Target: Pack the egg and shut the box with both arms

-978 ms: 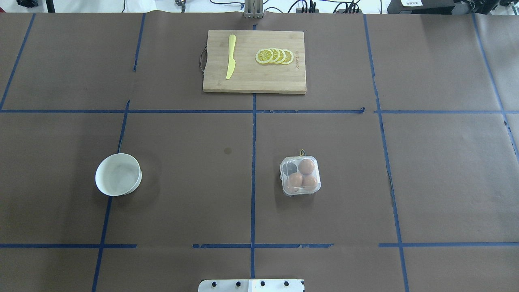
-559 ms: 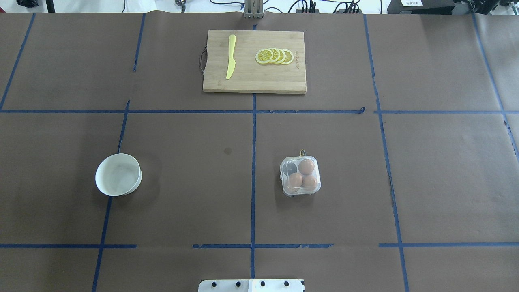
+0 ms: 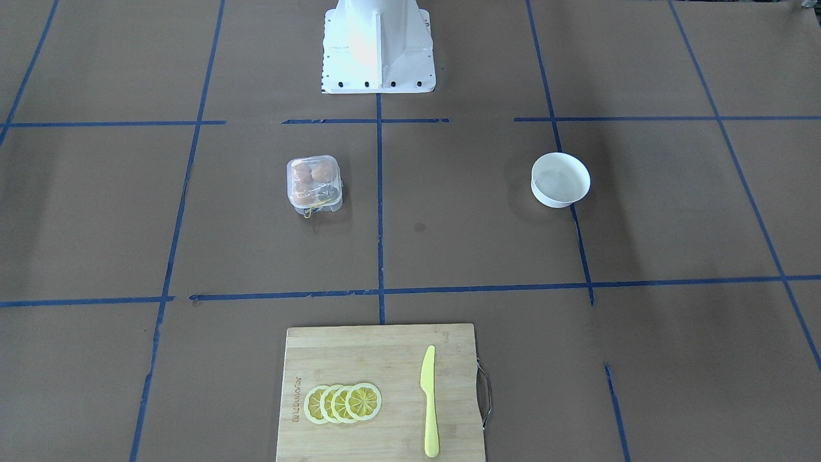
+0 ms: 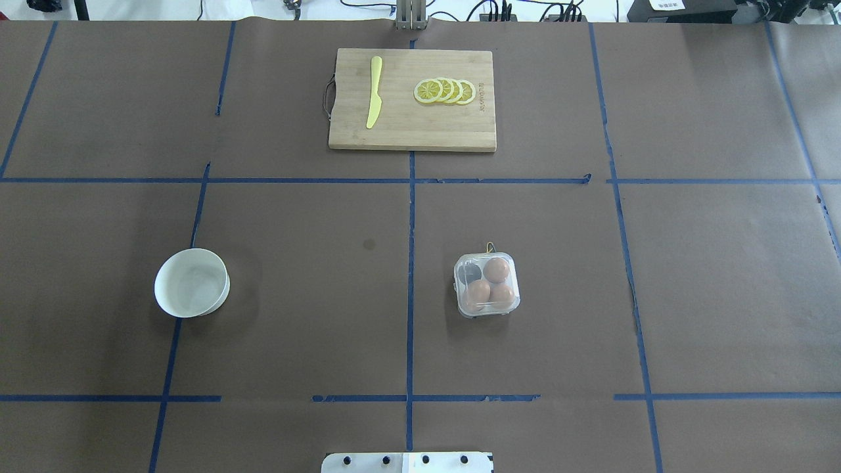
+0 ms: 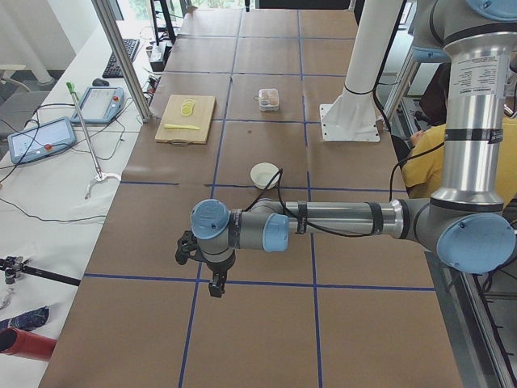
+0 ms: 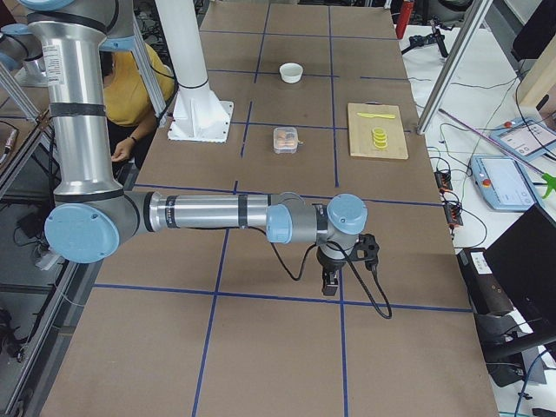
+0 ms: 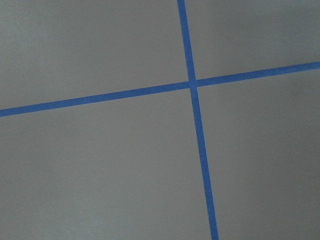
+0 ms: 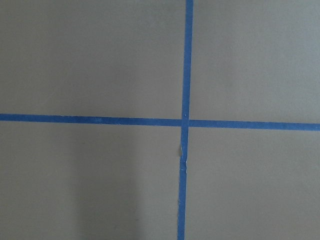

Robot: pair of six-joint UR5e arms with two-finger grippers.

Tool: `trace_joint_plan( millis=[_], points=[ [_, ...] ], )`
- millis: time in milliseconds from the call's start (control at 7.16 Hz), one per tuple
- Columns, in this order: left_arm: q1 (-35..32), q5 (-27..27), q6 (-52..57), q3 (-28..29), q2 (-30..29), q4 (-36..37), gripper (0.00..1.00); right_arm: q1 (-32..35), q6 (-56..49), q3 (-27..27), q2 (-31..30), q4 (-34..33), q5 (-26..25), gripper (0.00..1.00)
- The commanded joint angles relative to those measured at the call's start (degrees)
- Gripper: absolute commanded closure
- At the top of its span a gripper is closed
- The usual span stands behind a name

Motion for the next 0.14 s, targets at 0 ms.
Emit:
trace_joint_plan(
  millis=[0],
  points=[
    [0.0,-0.2,0.0,-0.3,-0.4,-0.1,0.00,0.6,-2.2,1.6,0.5,-2.1,-0.5,0.00]
  ],
)
